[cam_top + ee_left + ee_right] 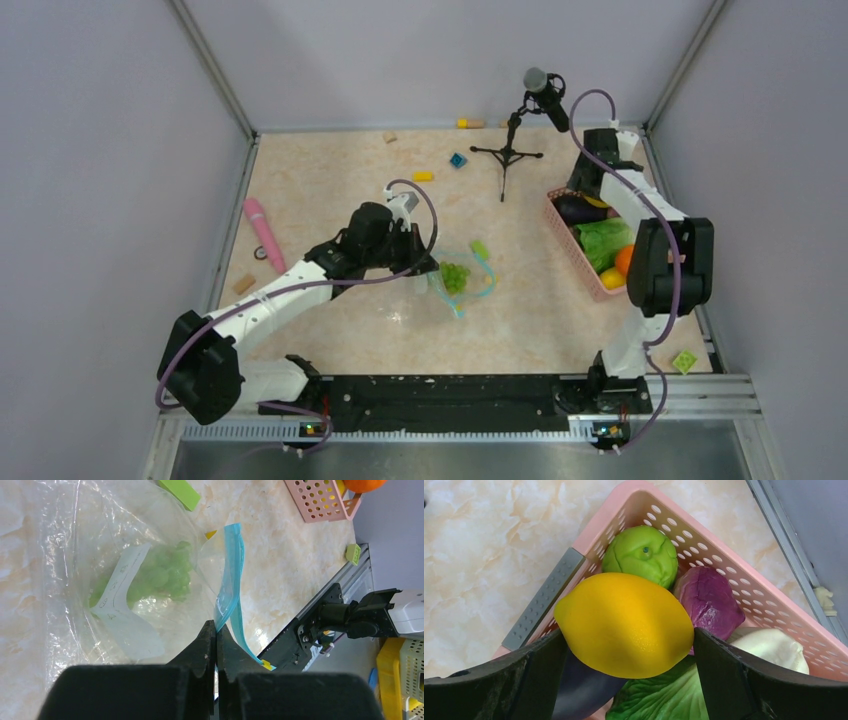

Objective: Place the food in the zip-top bag and seal the zipper

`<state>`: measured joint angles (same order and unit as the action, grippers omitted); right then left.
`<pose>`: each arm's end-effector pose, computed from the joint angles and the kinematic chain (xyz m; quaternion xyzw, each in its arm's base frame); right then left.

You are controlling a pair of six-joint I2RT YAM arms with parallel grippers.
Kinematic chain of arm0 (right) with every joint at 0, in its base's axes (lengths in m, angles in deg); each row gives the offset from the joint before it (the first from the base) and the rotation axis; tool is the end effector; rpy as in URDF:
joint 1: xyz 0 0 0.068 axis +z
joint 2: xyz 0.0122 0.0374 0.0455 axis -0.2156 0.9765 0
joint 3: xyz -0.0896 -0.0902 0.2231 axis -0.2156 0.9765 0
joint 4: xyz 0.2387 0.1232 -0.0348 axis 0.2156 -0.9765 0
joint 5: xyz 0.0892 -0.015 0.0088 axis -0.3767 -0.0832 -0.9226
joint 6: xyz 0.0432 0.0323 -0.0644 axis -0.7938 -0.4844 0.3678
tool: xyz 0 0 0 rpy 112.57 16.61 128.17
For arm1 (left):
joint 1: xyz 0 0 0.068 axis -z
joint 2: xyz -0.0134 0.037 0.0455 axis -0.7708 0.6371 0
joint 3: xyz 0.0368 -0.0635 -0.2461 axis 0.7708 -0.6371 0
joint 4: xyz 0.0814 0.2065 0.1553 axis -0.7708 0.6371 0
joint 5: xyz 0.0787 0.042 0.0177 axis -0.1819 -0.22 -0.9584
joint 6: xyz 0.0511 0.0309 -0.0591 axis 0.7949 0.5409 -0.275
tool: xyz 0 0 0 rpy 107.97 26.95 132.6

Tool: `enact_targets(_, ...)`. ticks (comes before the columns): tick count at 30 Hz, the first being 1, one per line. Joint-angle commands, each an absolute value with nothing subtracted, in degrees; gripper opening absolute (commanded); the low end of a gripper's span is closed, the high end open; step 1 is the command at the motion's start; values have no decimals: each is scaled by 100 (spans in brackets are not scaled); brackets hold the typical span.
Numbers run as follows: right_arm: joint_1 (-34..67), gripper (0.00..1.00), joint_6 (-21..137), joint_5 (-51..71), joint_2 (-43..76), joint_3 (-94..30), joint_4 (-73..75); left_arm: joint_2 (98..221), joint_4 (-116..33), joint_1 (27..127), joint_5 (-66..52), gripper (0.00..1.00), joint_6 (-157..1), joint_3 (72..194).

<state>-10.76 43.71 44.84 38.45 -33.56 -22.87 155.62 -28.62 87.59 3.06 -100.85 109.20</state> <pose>0.4203 -0.0213 0.1904 0.2335 0.8878 -0.1522 0.3662 0.2394 -0.2109 0.2211 0.0964 0.8708 -0.3852 0.2898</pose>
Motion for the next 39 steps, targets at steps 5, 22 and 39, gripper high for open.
enact_targets(5,-1151,49,4239,4823,3687,-3543,-2023,15491,-2812,8751,361,0,-9945,11105)
enact_targets(22,681,30,5202,-528,-165,-850,-1509,15424,-2679,8757,203,0,-9852,11039)
enact_targets(39,2474,67,4340,-275,956,-231,-408,15362,-2886,8826,553,0,-9950,10943)
